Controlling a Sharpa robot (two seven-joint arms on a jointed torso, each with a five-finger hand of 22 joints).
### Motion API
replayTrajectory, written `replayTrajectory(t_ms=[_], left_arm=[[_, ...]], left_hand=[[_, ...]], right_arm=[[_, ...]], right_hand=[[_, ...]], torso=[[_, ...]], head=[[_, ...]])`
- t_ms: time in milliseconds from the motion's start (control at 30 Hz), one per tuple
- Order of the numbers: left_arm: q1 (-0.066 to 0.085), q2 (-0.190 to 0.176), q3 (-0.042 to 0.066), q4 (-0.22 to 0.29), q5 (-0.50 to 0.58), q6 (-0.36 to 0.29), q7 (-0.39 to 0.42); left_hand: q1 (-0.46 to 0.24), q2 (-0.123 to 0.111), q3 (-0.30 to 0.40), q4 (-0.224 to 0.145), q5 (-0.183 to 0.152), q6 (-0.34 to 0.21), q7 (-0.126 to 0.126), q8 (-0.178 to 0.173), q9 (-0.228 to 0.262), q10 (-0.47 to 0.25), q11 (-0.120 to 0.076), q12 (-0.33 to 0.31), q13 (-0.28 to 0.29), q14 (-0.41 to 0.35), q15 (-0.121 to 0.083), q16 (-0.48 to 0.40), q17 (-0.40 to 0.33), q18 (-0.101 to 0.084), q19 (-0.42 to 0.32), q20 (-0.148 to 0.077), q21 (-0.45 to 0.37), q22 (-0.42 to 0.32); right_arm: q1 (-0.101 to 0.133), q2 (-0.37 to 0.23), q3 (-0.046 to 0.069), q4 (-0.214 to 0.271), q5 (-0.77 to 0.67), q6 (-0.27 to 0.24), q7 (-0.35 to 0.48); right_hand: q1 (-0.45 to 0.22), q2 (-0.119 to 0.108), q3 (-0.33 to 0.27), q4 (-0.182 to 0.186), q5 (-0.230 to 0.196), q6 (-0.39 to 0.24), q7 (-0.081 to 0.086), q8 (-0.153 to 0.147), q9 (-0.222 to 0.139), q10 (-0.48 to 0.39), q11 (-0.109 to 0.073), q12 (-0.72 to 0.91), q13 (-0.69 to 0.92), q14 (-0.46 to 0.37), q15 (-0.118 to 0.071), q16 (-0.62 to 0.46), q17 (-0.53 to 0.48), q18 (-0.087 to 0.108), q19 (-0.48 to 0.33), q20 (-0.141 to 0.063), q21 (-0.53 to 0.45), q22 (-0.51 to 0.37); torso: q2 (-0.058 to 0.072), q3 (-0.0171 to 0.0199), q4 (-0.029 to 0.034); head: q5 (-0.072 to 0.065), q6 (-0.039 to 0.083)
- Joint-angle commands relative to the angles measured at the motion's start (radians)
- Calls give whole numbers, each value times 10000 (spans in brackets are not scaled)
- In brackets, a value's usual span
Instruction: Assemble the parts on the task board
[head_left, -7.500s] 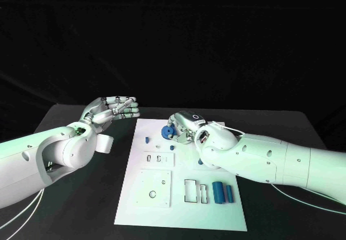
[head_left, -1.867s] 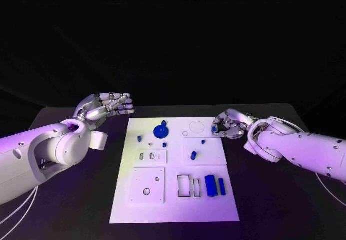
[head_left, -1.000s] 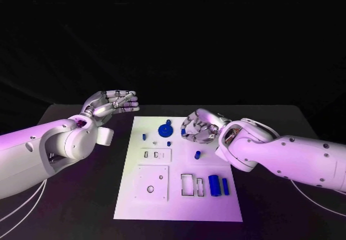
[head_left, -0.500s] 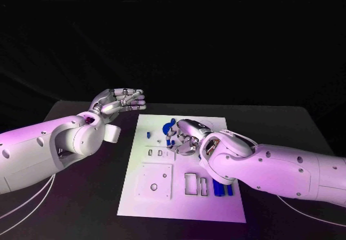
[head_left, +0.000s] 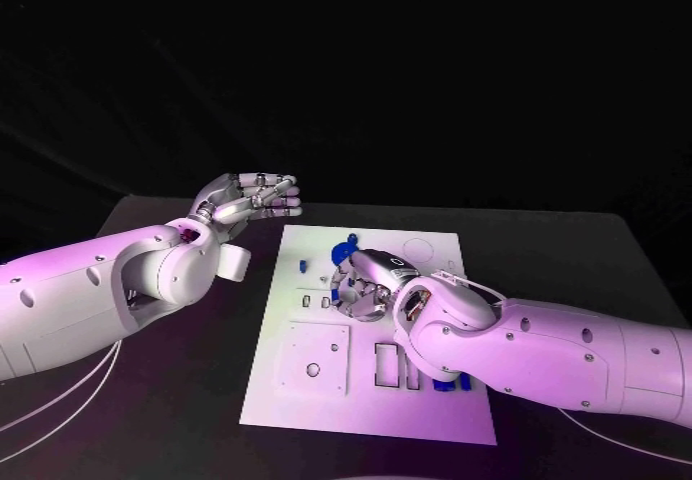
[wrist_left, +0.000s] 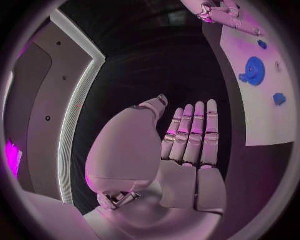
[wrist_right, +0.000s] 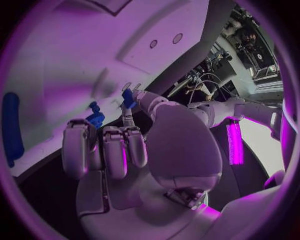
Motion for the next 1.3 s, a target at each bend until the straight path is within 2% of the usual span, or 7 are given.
replayTrajectory(t_ms=[33,600,1300], left_arm=[[11,26,6,33,-37,204,17],[13,28,7,51,-37,214,-1],[13,37,7,46,-39,219,-10]], left_hand=[[90,4,-15,-53,34,-51,369,-33,-7,-32,-16,5,6,70,-19,-55,-11,60,54,3,-68,-8],[69,5,-15,-53,34,-37,362,-28,-5,-14,-22,13,8,80,-21,-63,-11,60,59,3,-71,-8],[69,5,-15,-53,34,-37,362,-28,-5,-14,-22,13,8,80,-21,-63,-11,60,59,3,-71,-8]], right_arm=[[-30,60,-4,-66,-483,121,-225],[-112,221,-33,-316,-814,292,-228],[-234,347,-56,-454,-808,434,-139]], right_hand=[[-116,-15,18,25,12,19,-41,132,307,368,-51,-64,1747,947,-31,22,2221,39,-57,-43,-58,735],[-181,-81,8,20,11,-3,-41,139,312,369,-52,-64,1748,945,-31,19,2213,38,-53,-44,-59,740],[-263,-166,-1,18,12,-61,-25,129,307,357,-41,-80,1734,944,-27,17,2207,45,-66,-41,-89,720]], torso=[[-2,6,-8],[7,-5,-5],[-16,6,-20]], head=[[56,-31],[125,-149],[153,-254]])
